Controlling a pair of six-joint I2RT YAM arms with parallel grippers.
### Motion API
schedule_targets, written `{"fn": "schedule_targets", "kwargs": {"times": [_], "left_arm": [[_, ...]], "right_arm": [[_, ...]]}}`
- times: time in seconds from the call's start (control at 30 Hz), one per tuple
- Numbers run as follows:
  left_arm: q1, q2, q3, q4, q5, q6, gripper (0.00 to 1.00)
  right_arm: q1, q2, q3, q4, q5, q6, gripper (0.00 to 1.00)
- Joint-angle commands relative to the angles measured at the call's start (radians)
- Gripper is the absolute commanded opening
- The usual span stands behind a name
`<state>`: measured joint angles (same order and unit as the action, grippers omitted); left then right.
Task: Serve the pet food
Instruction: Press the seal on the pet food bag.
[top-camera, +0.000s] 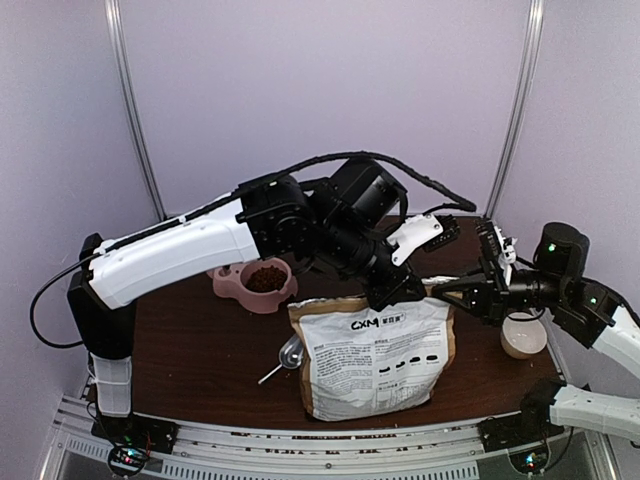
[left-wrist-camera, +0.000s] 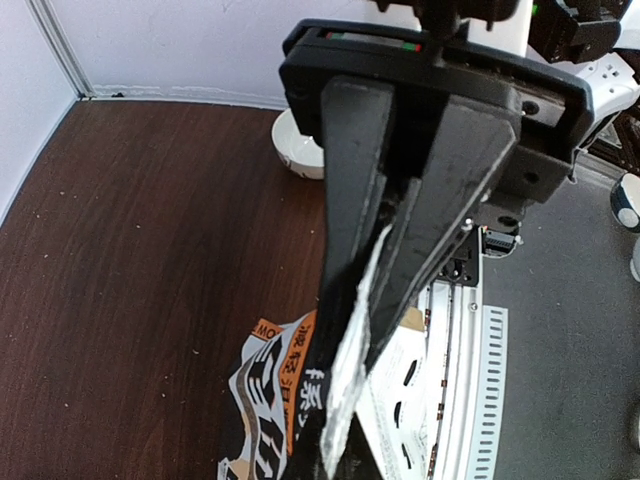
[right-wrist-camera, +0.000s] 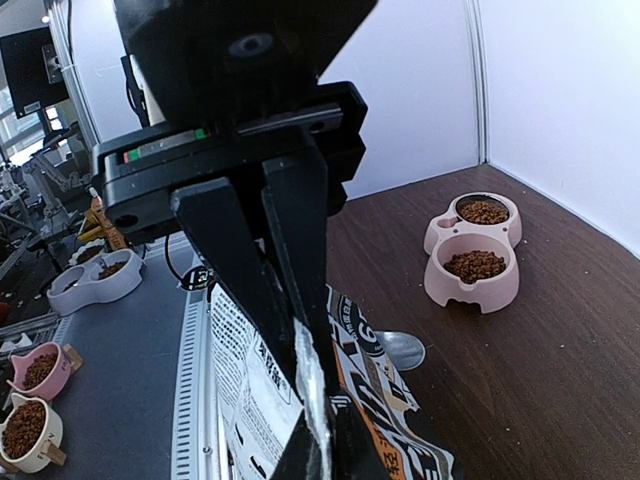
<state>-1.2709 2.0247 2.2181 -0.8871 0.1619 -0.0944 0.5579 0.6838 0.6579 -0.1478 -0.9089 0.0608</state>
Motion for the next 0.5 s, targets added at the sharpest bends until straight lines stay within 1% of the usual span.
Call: {"fn": "schedule_targets", "kwargs": {"times": [0.0,0.1,0.13,0.27,0.33,0.37,0.4,0.47], "left_arm": [[-0.001,-0.018,0.013,0.025,-0.016,0.019,0.00],[0.000,-0.022,0.006,0.025,-0.024,0.022,0.00],[-0.002,-0.023,0.003,0.025,-0.026,0.022,0.00],[-0.001,-0.038,-0.022,0.025,-0.054,0.027,0.01],[-0.001,-0.053,-0.042,0.025,-0.076,0.027,0.15],[-0.001,-0.061,-0.053,0.024,-0.082,0.027,0.19],[-0.001,-0.068,-0.062,0.022,-0.087,0.030,0.21],[-0.001,-0.073,-0.064,0.002,-0.100,0.034,0.22]], "right_arm": [[-0.006,-0.024,0.026,-0.058,0.091,-0.032,0.04],[-0.006,-0.035,0.021,-0.070,0.100,-0.030,0.04],[-0.007,-0.038,0.020,-0.072,0.102,-0.030,0.00],[-0.006,-0.053,0.023,-0.076,0.113,-0.026,0.00],[-0.006,-0.055,0.027,-0.079,0.114,-0.026,0.00],[-0.007,-0.056,0.029,-0.081,0.112,-0.026,0.00],[-0.006,-0.056,0.030,-0.083,0.111,-0.026,0.00],[-0.006,-0.055,0.032,-0.082,0.111,-0.025,0.00]]}}
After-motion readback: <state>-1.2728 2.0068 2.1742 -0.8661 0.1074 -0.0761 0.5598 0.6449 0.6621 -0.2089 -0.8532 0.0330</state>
